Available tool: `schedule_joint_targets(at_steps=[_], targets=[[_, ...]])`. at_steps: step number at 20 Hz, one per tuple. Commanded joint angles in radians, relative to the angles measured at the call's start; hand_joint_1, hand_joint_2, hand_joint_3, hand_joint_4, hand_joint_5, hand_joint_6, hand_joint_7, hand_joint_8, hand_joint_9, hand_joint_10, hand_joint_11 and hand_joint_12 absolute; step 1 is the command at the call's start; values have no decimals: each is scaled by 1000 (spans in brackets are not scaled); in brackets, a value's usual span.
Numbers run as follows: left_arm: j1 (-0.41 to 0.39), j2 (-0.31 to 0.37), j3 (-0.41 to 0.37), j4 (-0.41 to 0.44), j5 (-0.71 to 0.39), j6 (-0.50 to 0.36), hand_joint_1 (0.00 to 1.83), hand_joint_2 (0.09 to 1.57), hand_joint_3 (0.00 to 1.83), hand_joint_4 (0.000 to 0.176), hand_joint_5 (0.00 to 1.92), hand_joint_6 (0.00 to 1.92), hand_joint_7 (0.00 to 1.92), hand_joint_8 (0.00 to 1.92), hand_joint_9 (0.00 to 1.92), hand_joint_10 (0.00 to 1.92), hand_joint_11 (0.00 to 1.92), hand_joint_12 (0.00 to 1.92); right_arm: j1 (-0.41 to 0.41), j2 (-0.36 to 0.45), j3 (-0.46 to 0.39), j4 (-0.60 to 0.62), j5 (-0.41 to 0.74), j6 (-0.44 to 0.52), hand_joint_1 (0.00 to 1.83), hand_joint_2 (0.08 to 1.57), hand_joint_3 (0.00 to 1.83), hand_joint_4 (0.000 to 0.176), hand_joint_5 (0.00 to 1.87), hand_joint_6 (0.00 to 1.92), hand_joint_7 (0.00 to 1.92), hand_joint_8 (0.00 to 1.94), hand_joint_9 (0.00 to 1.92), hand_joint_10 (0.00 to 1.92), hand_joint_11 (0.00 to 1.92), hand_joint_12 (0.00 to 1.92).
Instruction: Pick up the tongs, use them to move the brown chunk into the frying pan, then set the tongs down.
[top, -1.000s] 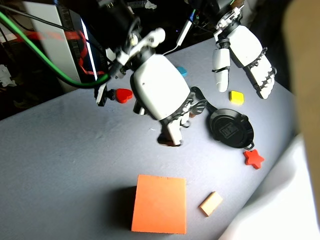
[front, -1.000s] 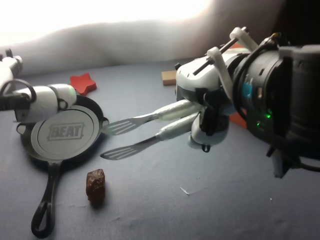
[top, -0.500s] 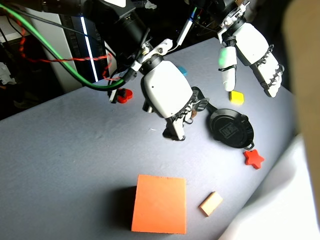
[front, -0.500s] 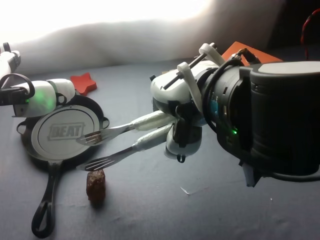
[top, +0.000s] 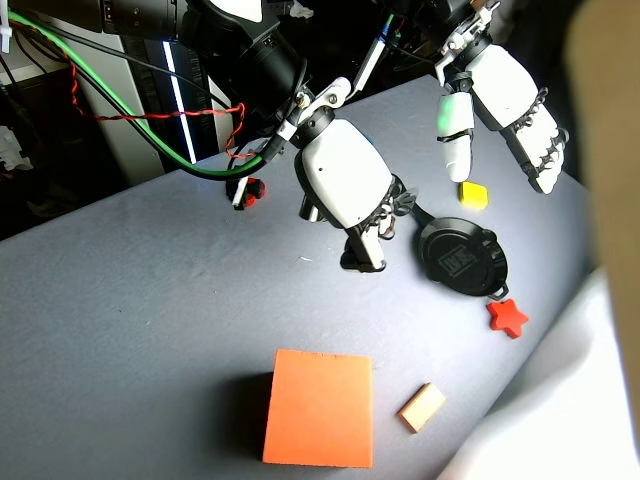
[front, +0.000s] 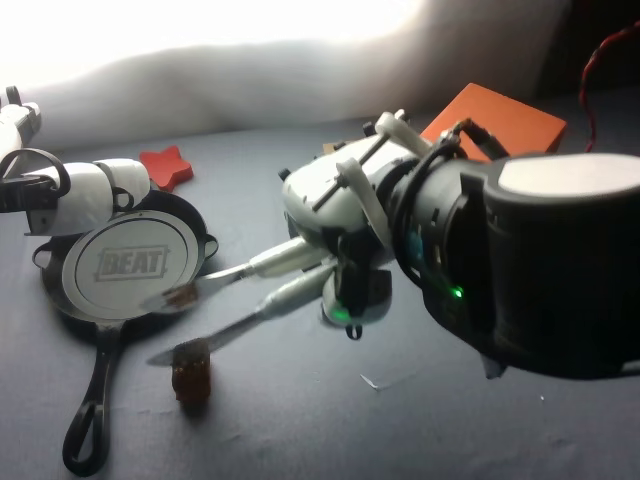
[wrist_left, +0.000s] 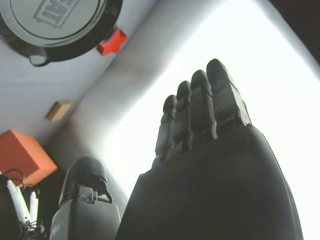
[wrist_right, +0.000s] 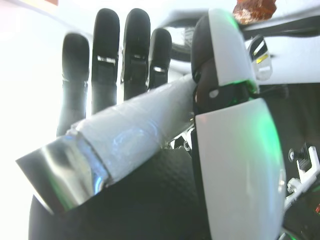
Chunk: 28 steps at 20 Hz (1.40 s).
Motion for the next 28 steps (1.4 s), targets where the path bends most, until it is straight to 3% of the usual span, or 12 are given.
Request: schedule_joint_targets(at_steps=[1, 10, 14, 28], targets=[[-4, 7, 0, 92, -48, 3, 0, 1160, 1, 0, 85, 5, 116, 3, 101, 4, 0, 301, 3, 1, -1, -74, 19, 1, 1099, 1126, 5, 0, 717, 422, 993, 0, 717, 595, 306, 1535], [-2, 4, -2, 92, -56, 12, 0, 1150, 0, 0, 48, 1, 88, 0, 70, 3, 0, 192, -36, -33, 17, -124, 27, -5, 1075, 1134, 7, 0, 709, 402, 966, 1, 686, 605, 271, 1555], [-3, 4, -11, 92, -87, 33, 0, 1158, 1, 0, 88, 10, 115, 4, 96, 8, 0, 255, -42, -38, 35, -124, 32, -5, 1079, 1126, 3, 0, 726, 405, 974, 4, 692, 610, 294, 1545], [-1, -4, -6, 99, -83, 41, 0, 1161, 1, 0, 51, 1, 81, 1, 62, 1, 0, 152, -81, -66, 78, -120, 66, 9, 1083, 1128, 1, 0, 751, 364, 982, 7, 709, 584, 286, 1519]])
